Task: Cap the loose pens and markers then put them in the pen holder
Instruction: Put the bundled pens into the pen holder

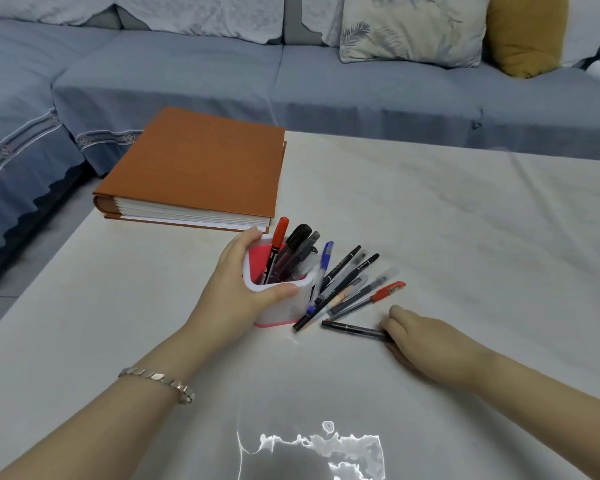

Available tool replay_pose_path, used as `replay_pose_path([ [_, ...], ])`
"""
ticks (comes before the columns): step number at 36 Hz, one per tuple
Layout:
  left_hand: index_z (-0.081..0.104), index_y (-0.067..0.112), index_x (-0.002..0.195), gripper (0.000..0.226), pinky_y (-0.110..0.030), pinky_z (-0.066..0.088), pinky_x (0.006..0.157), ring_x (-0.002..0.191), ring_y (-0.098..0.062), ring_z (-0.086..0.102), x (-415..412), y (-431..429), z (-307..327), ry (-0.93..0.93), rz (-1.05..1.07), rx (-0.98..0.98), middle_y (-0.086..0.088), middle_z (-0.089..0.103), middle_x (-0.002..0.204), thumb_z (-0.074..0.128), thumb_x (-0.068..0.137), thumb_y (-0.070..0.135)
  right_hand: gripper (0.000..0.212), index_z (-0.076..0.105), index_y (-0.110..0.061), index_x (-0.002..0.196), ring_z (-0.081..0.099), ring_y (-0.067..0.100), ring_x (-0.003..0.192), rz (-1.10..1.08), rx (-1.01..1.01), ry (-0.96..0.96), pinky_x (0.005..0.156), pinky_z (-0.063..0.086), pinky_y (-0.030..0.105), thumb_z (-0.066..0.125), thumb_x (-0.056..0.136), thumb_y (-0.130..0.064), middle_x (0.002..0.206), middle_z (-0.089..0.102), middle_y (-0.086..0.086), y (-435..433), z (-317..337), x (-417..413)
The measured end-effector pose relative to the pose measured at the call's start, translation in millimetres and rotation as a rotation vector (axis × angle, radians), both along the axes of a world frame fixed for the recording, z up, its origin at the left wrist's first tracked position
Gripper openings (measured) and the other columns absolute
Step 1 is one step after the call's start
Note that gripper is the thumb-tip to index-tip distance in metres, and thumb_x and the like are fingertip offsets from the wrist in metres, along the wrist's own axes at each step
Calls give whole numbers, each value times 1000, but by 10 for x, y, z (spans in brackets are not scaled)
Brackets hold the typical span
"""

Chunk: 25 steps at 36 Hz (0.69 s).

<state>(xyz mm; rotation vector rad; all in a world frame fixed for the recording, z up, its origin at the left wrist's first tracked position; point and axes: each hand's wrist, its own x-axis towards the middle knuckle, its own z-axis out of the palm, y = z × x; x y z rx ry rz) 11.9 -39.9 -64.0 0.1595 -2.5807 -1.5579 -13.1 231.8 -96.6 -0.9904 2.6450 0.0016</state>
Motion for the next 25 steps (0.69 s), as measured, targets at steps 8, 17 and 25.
replay_pose_path([
  [8, 32, 29, 136, 85, -18, 26, 99, 120, 4, 31, 6, -10, -1, 6, -16, -4, 15, 33, 142, 80, 65, 29, 7, 39, -25, 100, 40, 13, 58, -129, -246, 30, 55, 26, 23, 37, 95, -29, 72, 45, -9, -136, 509, 23],
  [17, 28, 31, 138, 92, -24, 32, 102, 124, -4, 36, 17, -16, 30, -23, -12, 8, 11, 35, 143, 80, 63, 33, 40, 64, -23, 101, 55, 19, 81, -47, -227, 101, 75, 44, 35, 32, 91, -44, 87, 63, 4, -744, 1606, -141],
  [25, 27, 30, 138, 91, -6, 27, 88, 113, 5, 32, 11, -16, 35, -8, -15, 18, 20, 34, 128, 80, 63, 31, 46, 35, -13, 52, 35, 14, 47, -27, 67, 127, 43, 28, 25, 54, 89, -33, 53, 37, 1, -1399, 1509, -298],
])
